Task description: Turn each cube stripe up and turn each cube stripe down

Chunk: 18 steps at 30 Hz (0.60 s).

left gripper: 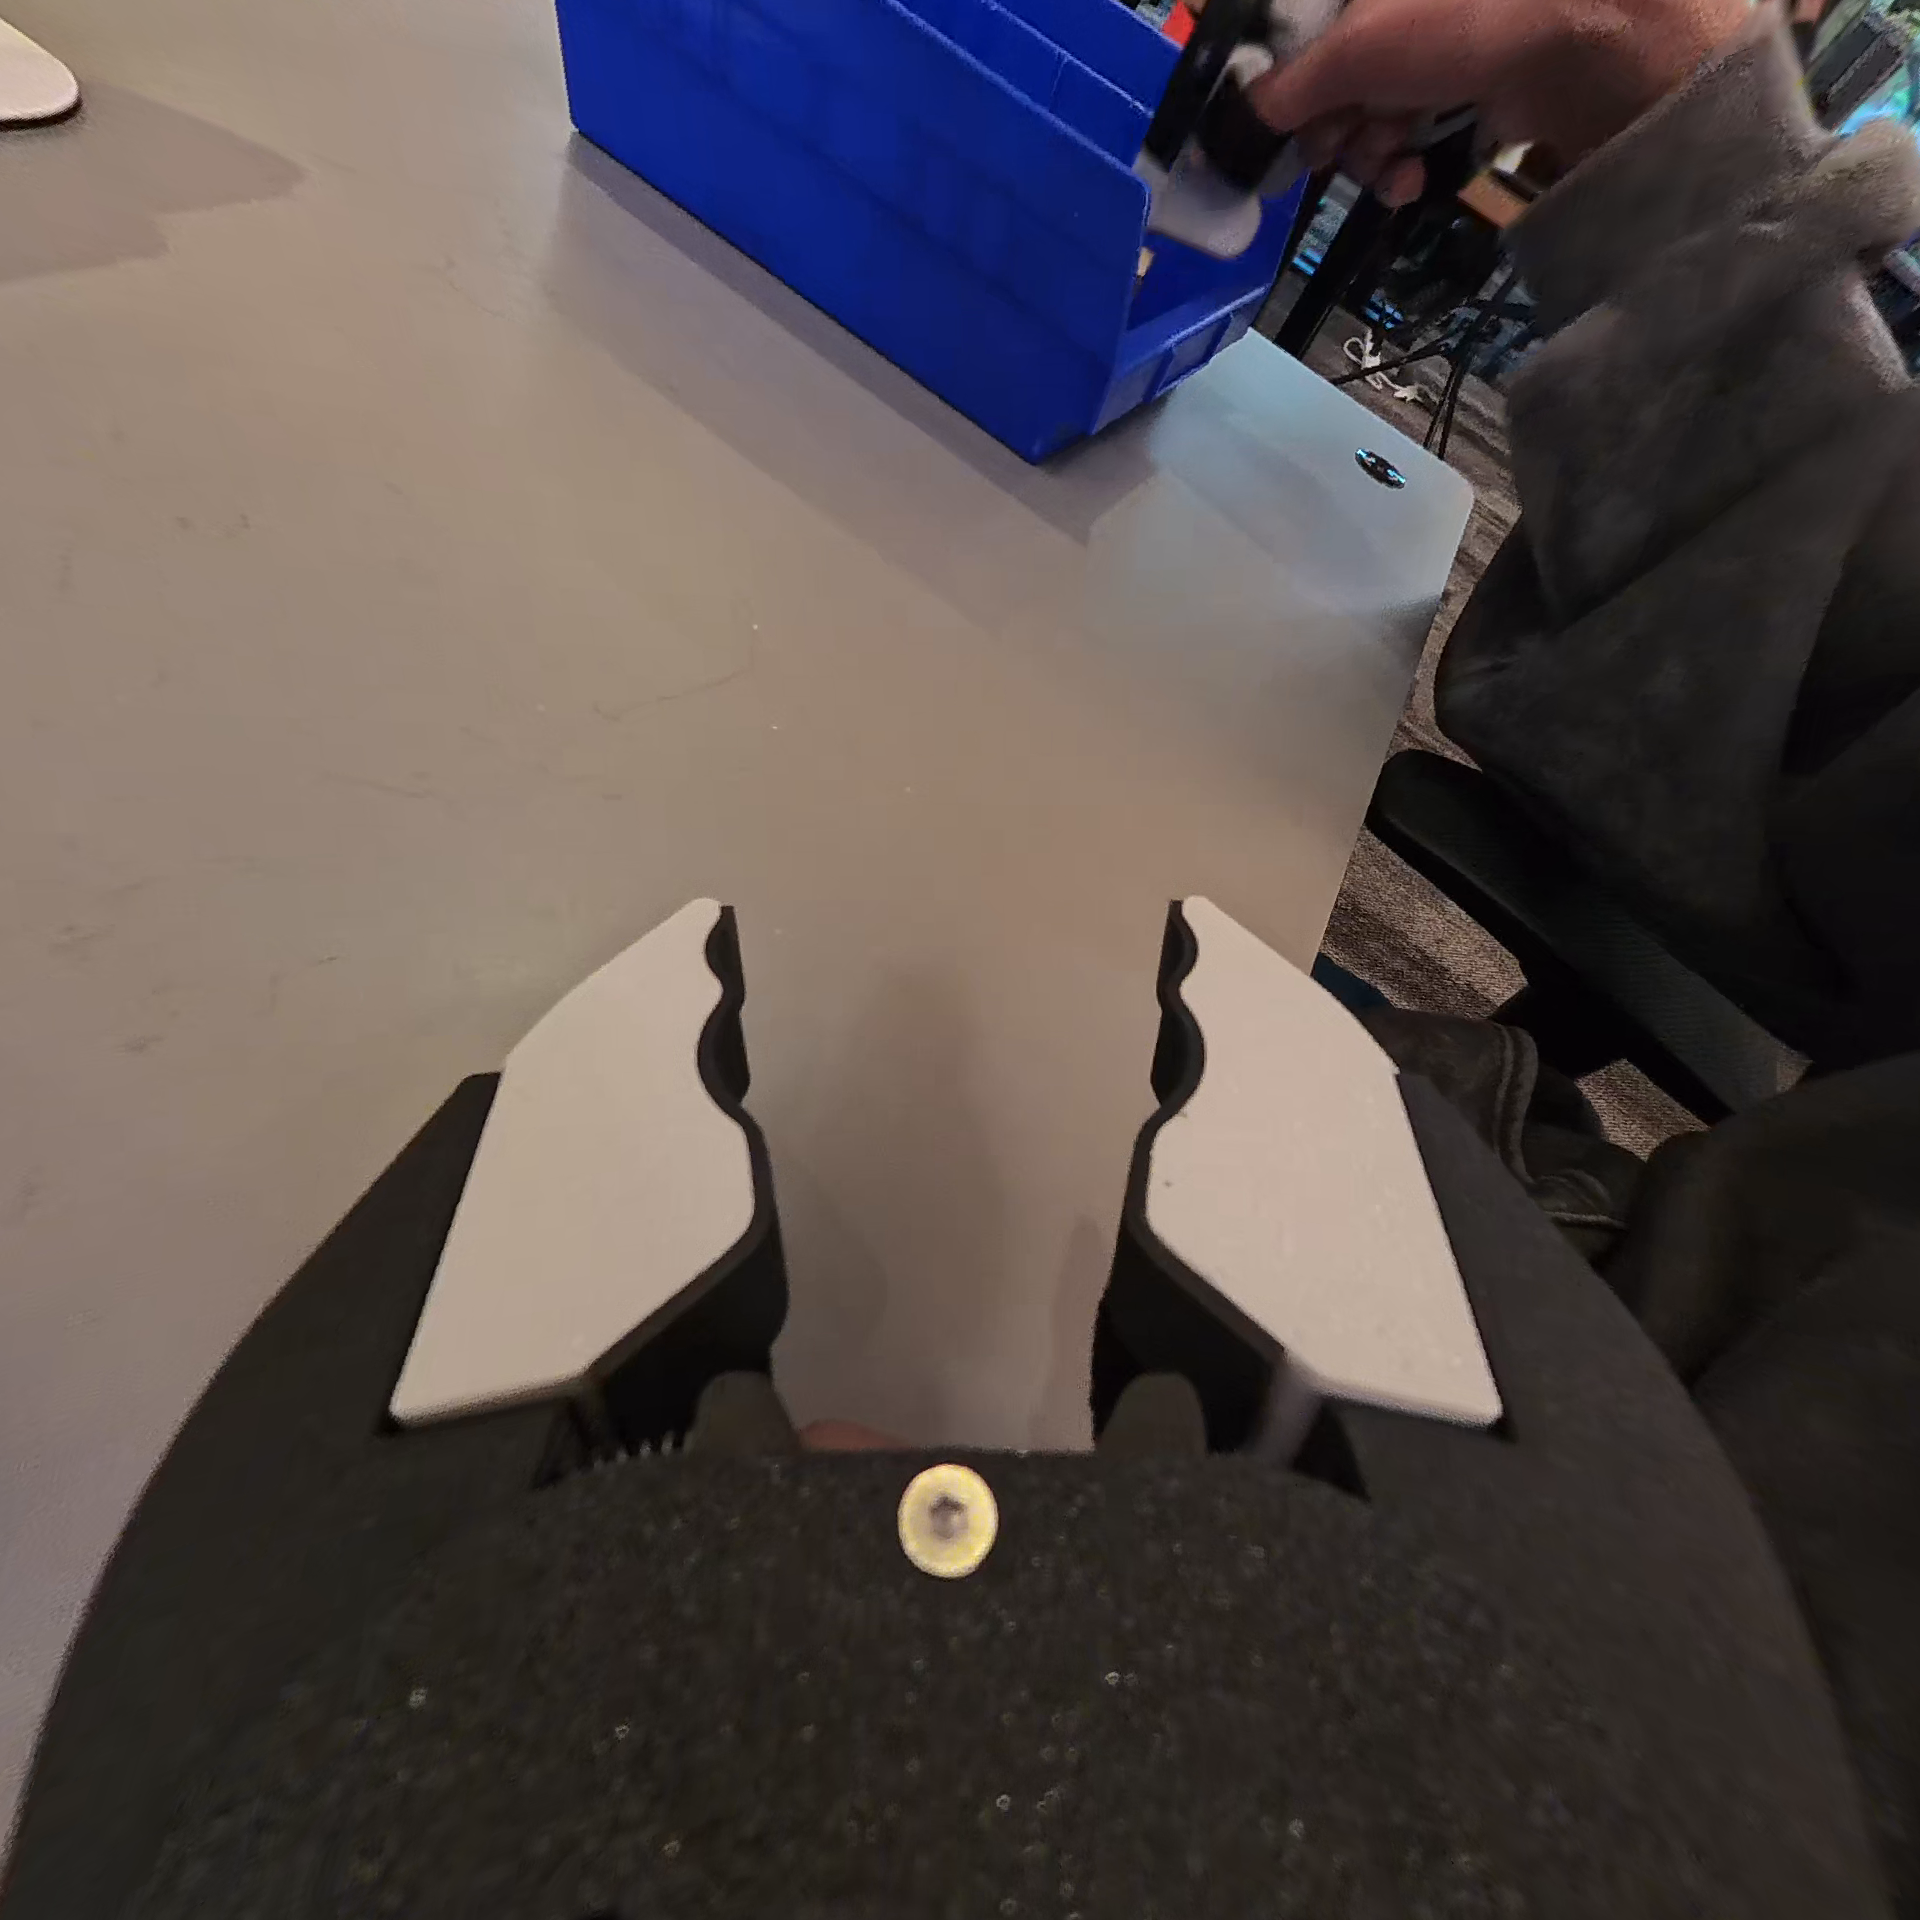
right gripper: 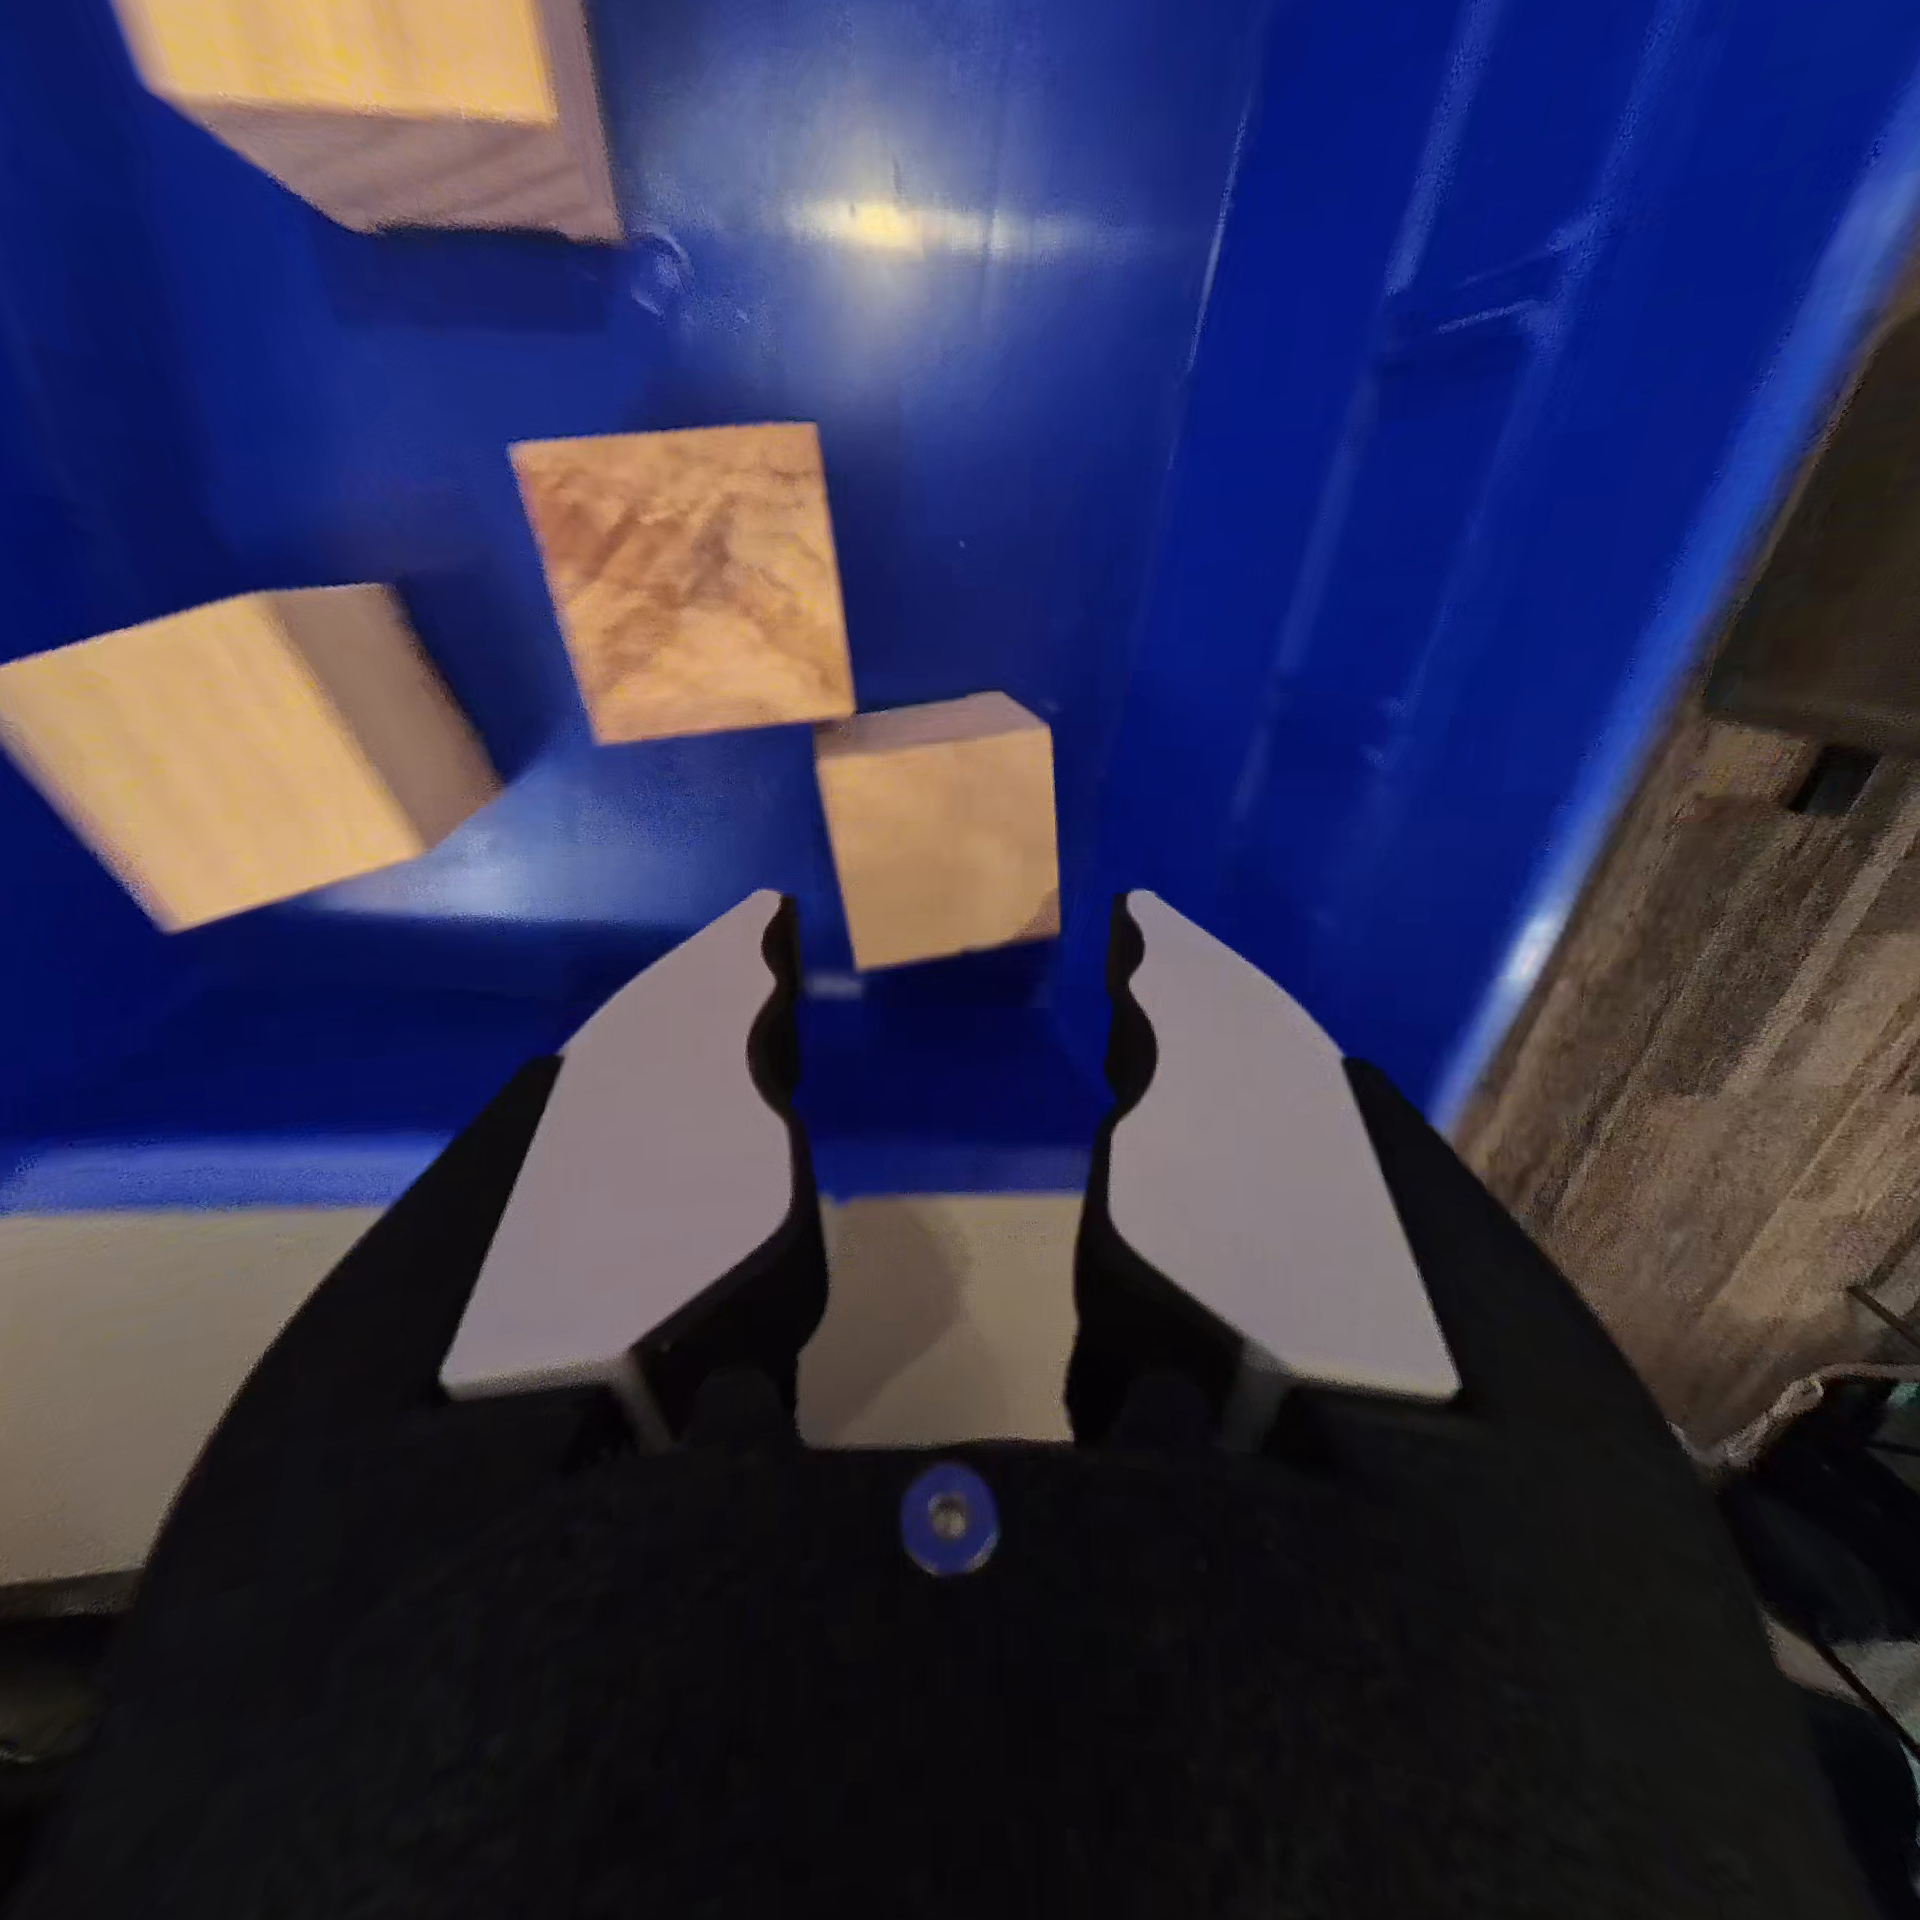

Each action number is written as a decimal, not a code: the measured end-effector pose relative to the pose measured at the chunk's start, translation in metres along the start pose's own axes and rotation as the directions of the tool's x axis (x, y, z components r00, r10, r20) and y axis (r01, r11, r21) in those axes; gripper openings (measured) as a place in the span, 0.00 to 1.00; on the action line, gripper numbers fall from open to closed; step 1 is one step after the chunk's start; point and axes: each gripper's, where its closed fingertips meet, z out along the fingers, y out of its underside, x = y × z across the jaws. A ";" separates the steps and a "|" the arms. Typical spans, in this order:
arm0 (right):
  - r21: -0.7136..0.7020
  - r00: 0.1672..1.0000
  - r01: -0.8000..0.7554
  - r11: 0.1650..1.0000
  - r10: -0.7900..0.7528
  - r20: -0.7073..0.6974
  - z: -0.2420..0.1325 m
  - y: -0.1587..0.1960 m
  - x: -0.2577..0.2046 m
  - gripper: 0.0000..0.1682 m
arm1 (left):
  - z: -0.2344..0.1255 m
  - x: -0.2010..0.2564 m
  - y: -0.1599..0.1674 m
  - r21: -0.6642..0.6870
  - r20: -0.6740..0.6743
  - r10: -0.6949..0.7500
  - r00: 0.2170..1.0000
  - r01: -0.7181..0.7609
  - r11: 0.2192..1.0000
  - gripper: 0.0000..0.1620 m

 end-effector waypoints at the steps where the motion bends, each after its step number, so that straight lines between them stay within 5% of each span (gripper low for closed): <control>1: 0.079 1.000 0.005 0.997 -0.005 0.000 -0.019 -0.003 -0.004 0.35 | -0.001 -0.001 -0.001 0.003 0.003 0.000 1.000 0.000 1.000 0.47; 3: 0.334 0.997 0.049 0.941 -0.066 0.040 -0.071 -0.017 -0.031 0.34 | -0.003 -0.004 -0.003 0.012 0.015 0.002 1.000 -0.002 1.000 0.47; 5: 0.645 0.966 0.065 0.762 -0.210 0.150 -0.131 -0.030 -0.086 0.34 | -0.006 -0.010 -0.007 0.032 0.036 -0.004 0.999 0.002 0.999 0.47; 7: 0.848 0.852 -0.056 0.528 -0.417 0.316 -0.182 -0.023 -0.161 0.29 | -0.008 -0.015 -0.008 0.040 0.048 -0.016 0.999 0.014 0.999 0.46; 9: 0.884 0.665 -0.215 0.416 -0.601 0.444 -0.201 0.001 -0.232 0.28 | -0.009 -0.019 -0.008 0.040 0.057 -0.027 0.998 0.025 0.999 0.46; 12: 0.817 0.458 -0.303 0.491 -0.677 0.577 -0.169 0.033 -0.309 0.31 | -0.010 -0.023 -0.007 0.029 0.074 -0.017 0.997 0.015 0.999 0.46; 18: 0.782 0.347 -0.241 0.575 -0.702 0.622 -0.141 0.056 -0.355 0.28 | -0.032 -0.018 -0.012 -0.026 0.095 0.115 0.989 -0.113 0.993 0.45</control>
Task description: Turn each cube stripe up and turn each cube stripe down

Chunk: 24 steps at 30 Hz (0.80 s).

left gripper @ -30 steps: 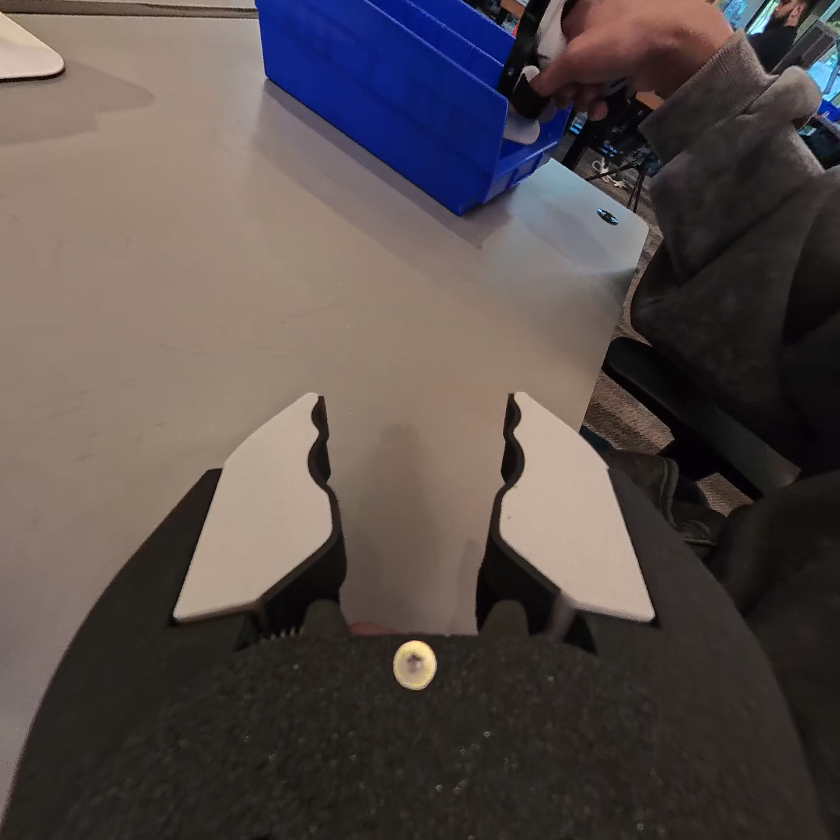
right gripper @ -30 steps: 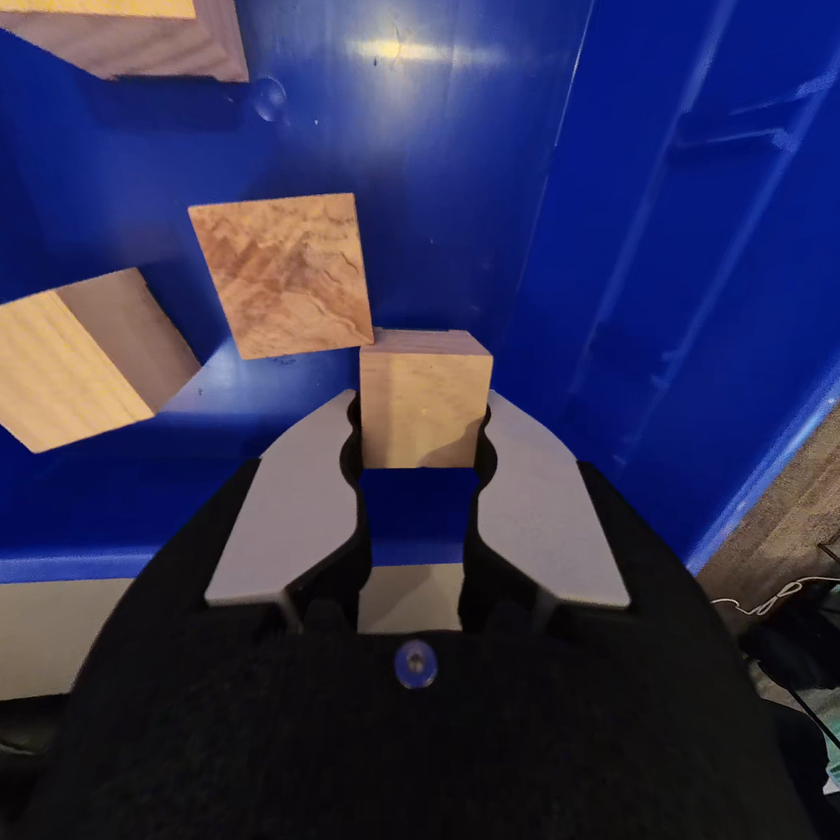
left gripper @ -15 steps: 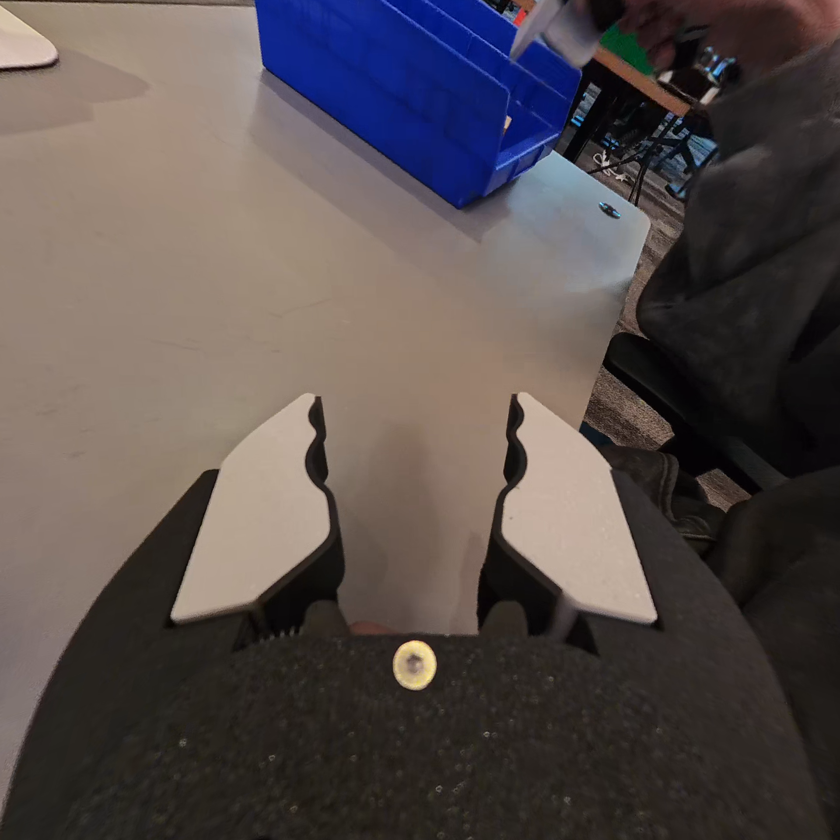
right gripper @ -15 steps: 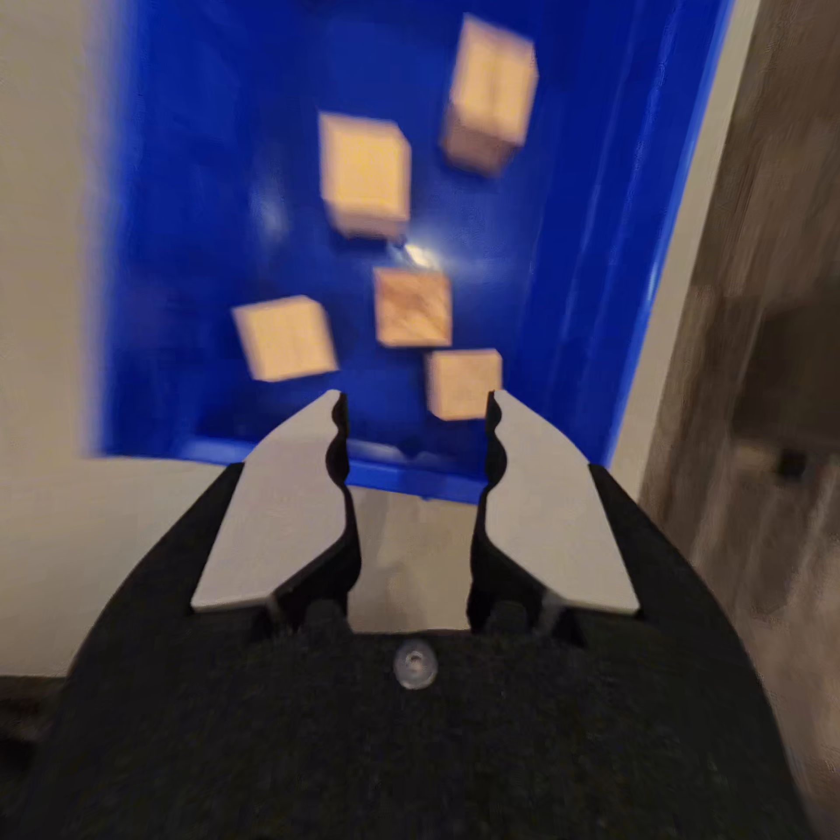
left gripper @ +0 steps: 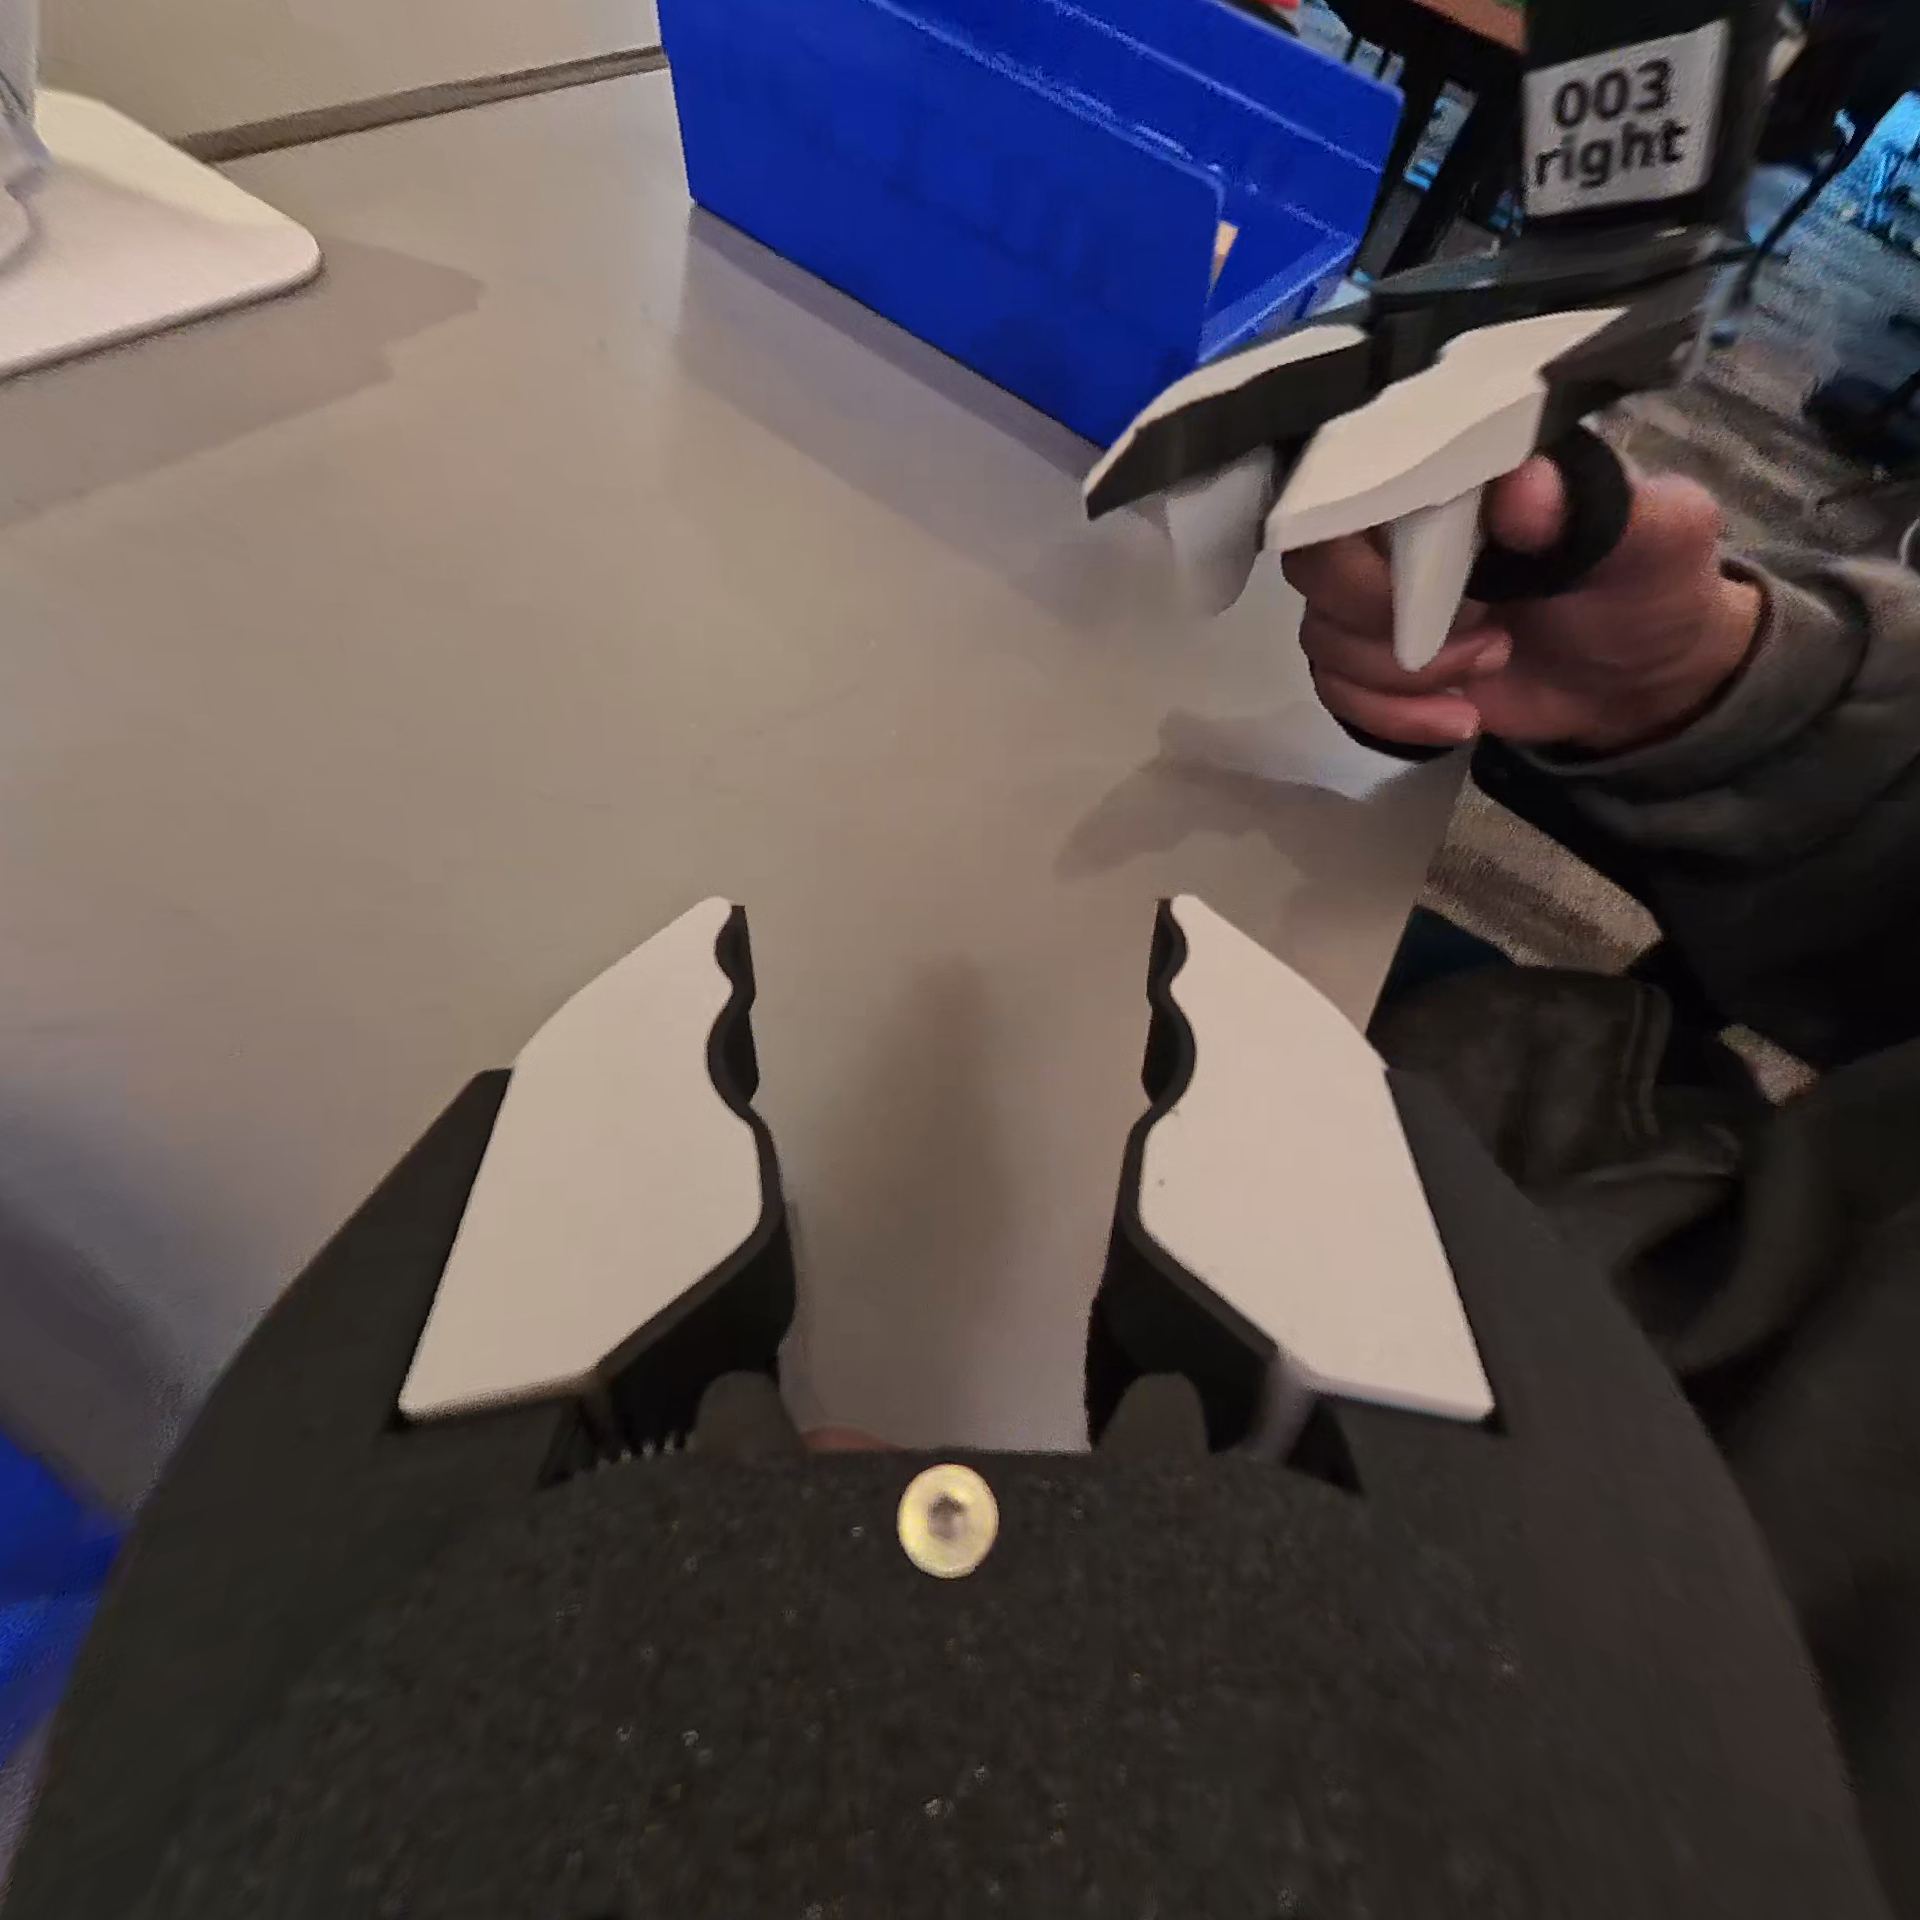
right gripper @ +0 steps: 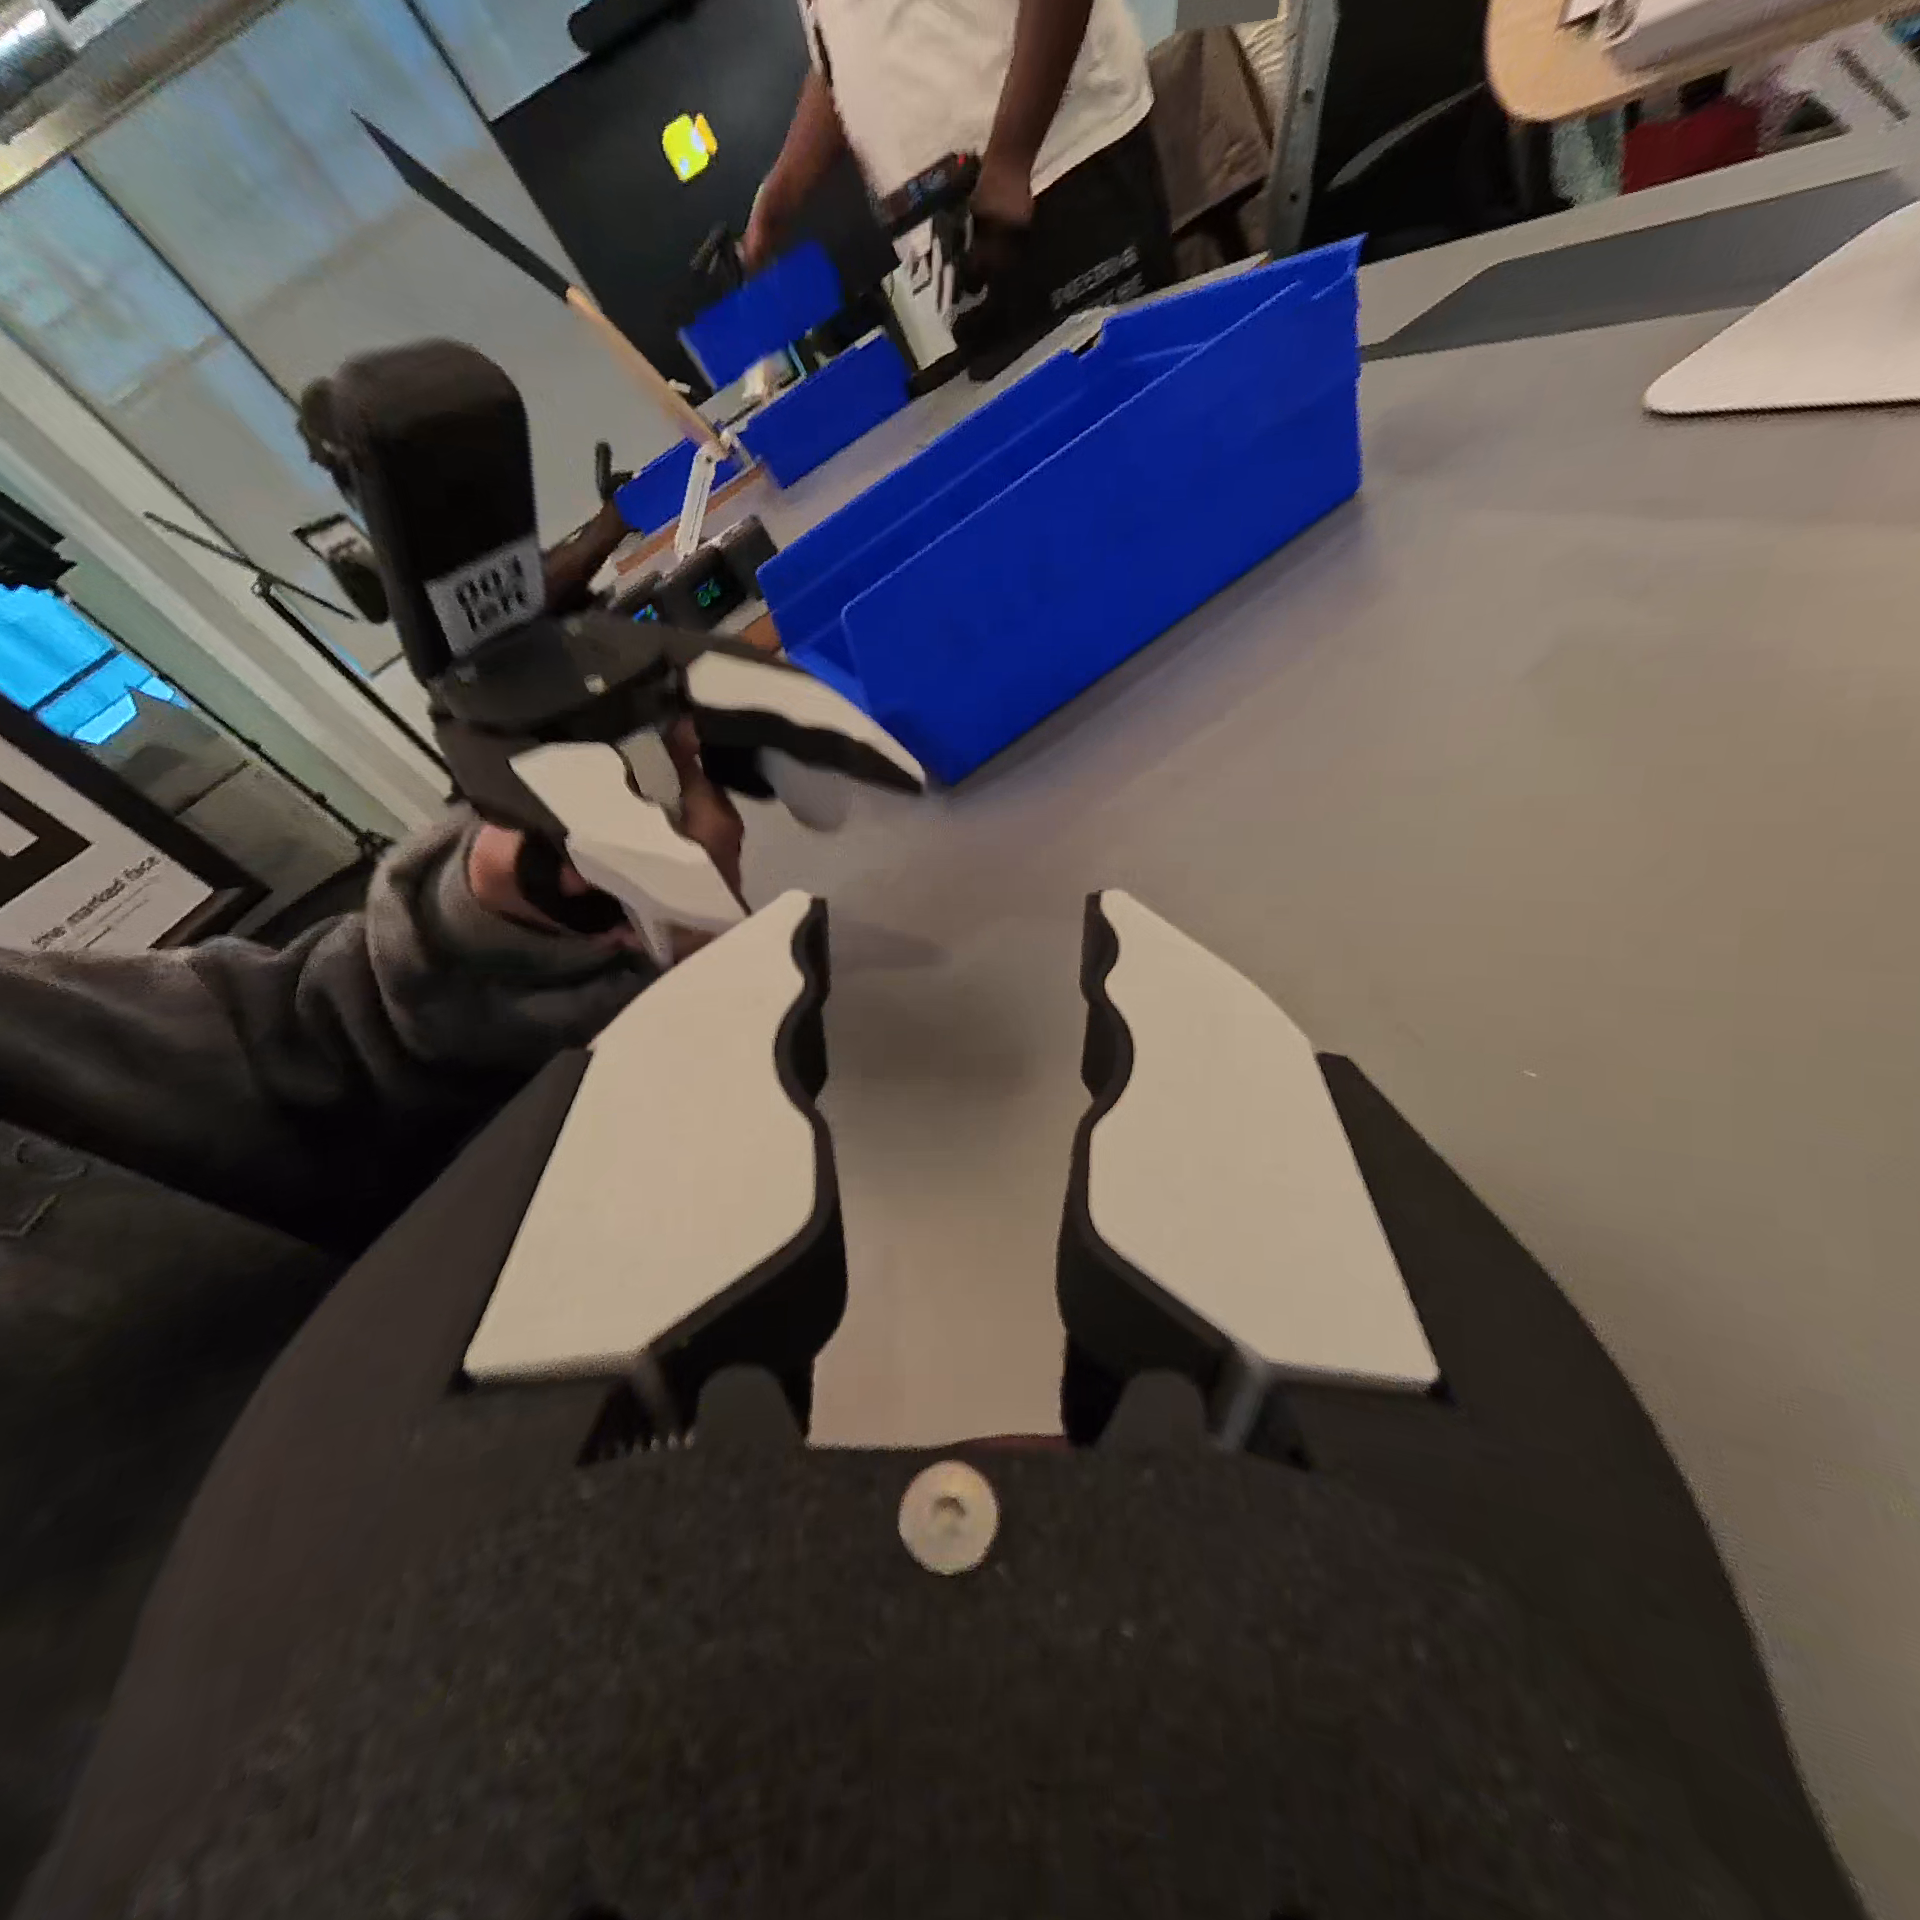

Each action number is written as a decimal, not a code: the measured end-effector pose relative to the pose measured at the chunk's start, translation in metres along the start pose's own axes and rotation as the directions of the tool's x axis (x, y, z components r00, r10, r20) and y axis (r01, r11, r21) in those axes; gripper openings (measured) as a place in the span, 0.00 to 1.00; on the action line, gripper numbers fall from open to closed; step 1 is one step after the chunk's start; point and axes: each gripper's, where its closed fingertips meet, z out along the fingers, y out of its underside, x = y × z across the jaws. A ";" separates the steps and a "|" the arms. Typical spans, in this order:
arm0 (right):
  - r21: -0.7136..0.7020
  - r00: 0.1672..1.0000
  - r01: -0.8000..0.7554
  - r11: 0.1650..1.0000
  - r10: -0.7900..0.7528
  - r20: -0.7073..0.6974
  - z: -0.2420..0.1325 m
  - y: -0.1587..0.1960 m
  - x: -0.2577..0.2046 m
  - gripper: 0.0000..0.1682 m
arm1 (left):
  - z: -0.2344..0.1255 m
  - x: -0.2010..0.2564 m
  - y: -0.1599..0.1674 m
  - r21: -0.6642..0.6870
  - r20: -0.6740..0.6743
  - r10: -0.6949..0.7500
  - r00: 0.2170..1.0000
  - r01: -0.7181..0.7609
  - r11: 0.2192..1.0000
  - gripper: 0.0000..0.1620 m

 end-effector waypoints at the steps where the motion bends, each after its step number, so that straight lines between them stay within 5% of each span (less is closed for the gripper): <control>1: -0.013 1.000 0.014 1.000 -0.014 0.005 0.001 0.001 -0.003 0.27 | -0.015 -0.007 -0.005 -0.005 0.027 0.042 0.999 -0.042 0.999 0.43; 4: -0.031 0.997 0.071 0.997 -0.071 -0.010 -0.001 0.003 -0.006 0.27 | -0.079 -0.068 -0.030 -0.058 0.240 0.185 0.953 -0.176 0.983 0.37; 7: -0.061 0.997 0.077 0.995 -0.077 -0.001 0.002 0.011 -0.006 0.27 | -0.125 -0.145 -0.031 -0.346 0.315 0.310 0.897 -0.195 0.918 0.40; 11: -0.096 0.999 0.029 0.995 -0.026 0.037 0.008 0.021 -0.004 0.26 | -0.140 -0.242 -0.004 -0.669 0.275 0.361 0.891 -0.092 0.738 0.41; 14: -0.109 0.999 0.023 0.994 -0.019 0.039 0.008 0.025 -0.002 0.26 | -0.135 -0.291 0.020 -0.784 0.262 0.303 0.916 0.018 0.621 0.40; 18: -0.098 0.999 0.032 0.995 -0.030 0.030 0.002 0.021 0.001 0.25 | -0.133 -0.323 0.054 -0.869 0.267 0.241 0.933 0.126 0.478 0.41; 22: -0.088 0.999 0.004 0.996 0.001 0.050 -0.001 0.019 0.004 0.25 | -0.129 -0.325 0.076 -0.894 0.258 0.198 0.946 0.156 0.419 0.41; 24: -0.097 0.998 -0.009 0.995 0.015 0.058 -0.001 0.020 0.006 0.25 | -0.127 -0.318 0.087 -0.916 0.223 0.191 0.956 0.138 0.377 0.28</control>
